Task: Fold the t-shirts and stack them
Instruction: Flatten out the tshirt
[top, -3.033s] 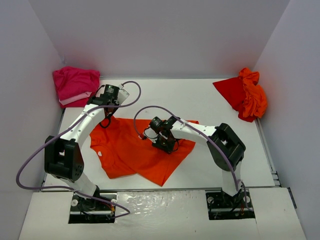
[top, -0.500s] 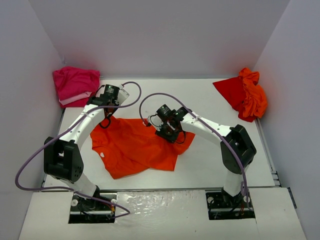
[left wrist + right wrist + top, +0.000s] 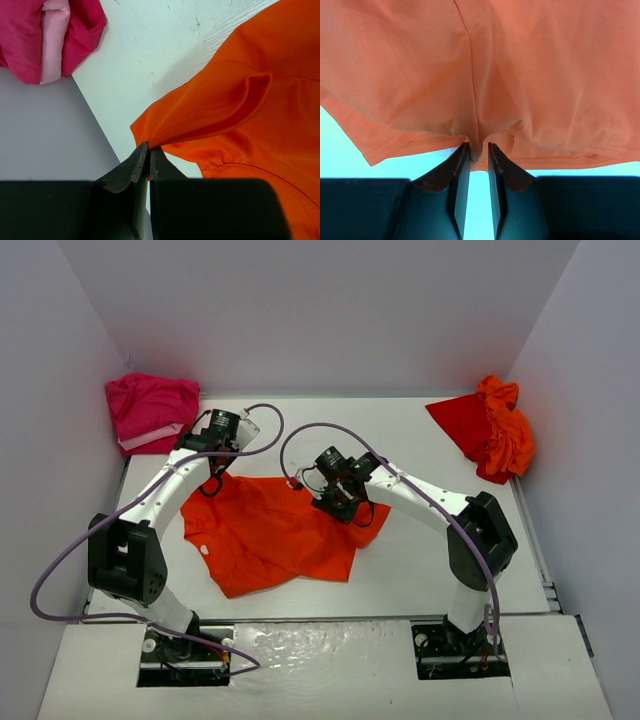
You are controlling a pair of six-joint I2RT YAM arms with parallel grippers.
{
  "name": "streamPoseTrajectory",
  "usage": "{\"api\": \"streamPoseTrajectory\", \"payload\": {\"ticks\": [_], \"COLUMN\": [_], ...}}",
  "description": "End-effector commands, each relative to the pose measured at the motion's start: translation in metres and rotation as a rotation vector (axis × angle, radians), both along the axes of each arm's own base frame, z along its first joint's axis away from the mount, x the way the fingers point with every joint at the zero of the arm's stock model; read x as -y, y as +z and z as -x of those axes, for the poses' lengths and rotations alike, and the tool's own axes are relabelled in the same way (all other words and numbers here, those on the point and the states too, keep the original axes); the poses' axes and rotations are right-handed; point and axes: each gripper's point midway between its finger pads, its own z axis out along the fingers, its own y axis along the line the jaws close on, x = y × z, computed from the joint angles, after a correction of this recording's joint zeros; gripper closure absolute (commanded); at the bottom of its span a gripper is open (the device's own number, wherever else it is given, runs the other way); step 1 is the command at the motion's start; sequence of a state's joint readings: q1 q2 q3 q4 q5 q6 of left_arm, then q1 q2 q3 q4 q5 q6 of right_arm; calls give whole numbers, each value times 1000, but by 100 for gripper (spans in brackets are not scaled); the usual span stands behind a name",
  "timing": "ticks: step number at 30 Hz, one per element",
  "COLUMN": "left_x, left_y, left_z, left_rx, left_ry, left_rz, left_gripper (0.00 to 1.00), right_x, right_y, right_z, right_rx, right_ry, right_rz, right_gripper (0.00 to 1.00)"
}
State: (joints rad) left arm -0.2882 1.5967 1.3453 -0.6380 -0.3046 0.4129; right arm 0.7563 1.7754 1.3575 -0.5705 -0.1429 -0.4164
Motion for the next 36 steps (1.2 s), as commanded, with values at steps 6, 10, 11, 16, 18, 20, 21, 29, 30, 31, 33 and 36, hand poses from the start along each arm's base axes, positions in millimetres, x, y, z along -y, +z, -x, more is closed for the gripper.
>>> {"api": "streamPoseTrajectory", "payload": {"ticks": [6, 10, 11, 16, 18, 20, 21, 29, 30, 31, 33, 36], "left_x": [1, 1, 1, 1, 2, 1, 1, -3, -4, -4, -5, -8], "left_y": [34, 32, 32, 34, 35, 39, 42, 96, 100, 105, 114, 132], "left_z": [-5, -4, -4, -5, -5, -7, -8, -18, -18, -19, -19, -20], "left_rx": [99, 94, 94, 96, 98, 111, 122, 239, 249, 258, 277, 319], "left_ry": [2, 1, 1, 2, 1, 6, 9, 25, 28, 31, 32, 36], "left_rz": [3, 0, 0, -1, -1, -2, -3, -3, -1, 0, 0, -10], "left_gripper": [100, 100, 100, 100, 100, 100, 100, 100, 100, 100, 100, 100], "right_x": [1, 1, 1, 0, 3, 10, 13, 66, 66, 66, 61, 59], "right_y": [35, 34, 34, 38, 42, 51, 62, 188, 191, 193, 192, 196], "right_z": [-11, -11, -11, -12, -16, -24, -31, -118, -119, -119, -116, -117], "right_rx": [83, 79, 80, 92, 110, 169, 215, 651, 660, 664, 642, 669], "right_ry": [-21, -19, -18, -17, -26, -43, -40, -271, -271, -270, -251, -272], "right_rz": [-61, -60, -59, -63, -59, -32, -19, 22, 22, 17, -23, -26], "right_gripper": [84, 89, 89, 99, 99, 99, 99, 100, 100, 100, 100, 100]}}
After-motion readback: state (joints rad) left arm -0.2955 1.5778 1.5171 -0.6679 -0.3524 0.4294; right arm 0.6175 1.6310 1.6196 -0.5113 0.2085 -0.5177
